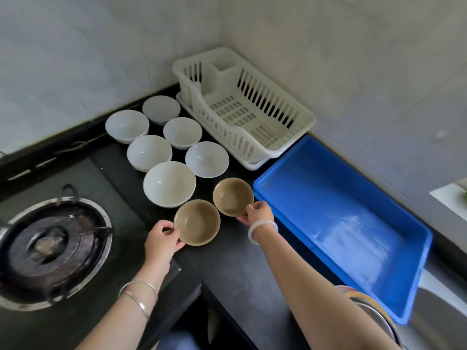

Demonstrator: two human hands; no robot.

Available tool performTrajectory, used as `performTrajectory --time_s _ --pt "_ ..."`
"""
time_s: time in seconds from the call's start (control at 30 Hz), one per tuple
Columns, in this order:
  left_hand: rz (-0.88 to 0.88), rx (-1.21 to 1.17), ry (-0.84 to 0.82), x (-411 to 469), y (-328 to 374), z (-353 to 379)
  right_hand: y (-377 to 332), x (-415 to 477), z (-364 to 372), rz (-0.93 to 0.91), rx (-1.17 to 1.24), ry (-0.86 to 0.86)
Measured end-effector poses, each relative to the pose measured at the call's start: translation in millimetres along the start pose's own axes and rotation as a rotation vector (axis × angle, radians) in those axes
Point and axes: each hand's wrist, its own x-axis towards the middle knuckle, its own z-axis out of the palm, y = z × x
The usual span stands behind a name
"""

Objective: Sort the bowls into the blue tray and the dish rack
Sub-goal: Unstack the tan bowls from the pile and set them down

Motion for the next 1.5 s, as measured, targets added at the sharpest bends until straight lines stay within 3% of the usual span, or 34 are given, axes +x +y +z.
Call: performTrajectory --time_s 0.27,1.17,1.4,1.5 --pt "-0.022 -0.005 -0.004 9.5 -1.5 2.0 -3.7 9.2 15.1 0.111 0.096 -0.004" --pt "-0.045 -0.079 0.052 8.6 -1.8 6.1 -0.6 2.9 16.7 0.086 0.012 -0.113" --pt "0.012 -0.016 0.038 -5.2 -3.6 9.0 -1.7 -11.0 0.9 0.049 -0.038 -0.166" --pt "0.055 0.049 0.055 -18.5 -4.9 10.9 -2.9 -21.0 -17.6 -0.055 -0.101 -0.169"
